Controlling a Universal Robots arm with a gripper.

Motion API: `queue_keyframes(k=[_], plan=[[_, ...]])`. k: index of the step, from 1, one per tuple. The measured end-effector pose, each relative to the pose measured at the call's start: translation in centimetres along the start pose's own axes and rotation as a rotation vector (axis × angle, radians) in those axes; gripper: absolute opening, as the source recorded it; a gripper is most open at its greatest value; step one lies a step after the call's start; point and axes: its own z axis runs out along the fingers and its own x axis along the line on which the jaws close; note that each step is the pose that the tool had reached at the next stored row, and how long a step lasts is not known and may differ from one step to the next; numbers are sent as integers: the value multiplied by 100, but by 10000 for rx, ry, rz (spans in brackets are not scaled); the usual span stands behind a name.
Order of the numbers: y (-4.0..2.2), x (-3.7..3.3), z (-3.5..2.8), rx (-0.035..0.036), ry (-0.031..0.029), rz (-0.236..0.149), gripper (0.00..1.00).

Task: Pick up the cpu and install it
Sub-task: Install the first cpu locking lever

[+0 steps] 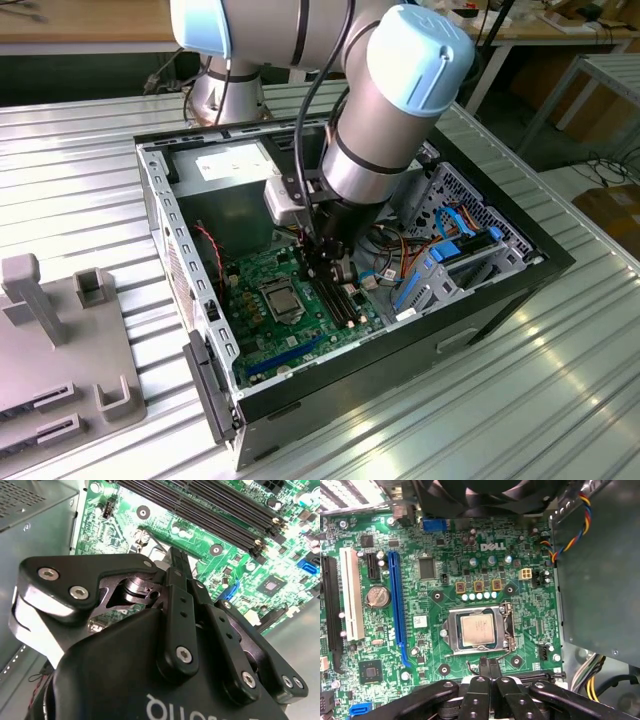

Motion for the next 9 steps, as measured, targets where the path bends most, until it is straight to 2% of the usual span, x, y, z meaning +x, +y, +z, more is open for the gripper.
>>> queue_keyframes(k=[7, 9], plan=[[7, 19, 27, 4, 41, -324, 11], [15, 33, 31, 20, 77, -390, 11]])
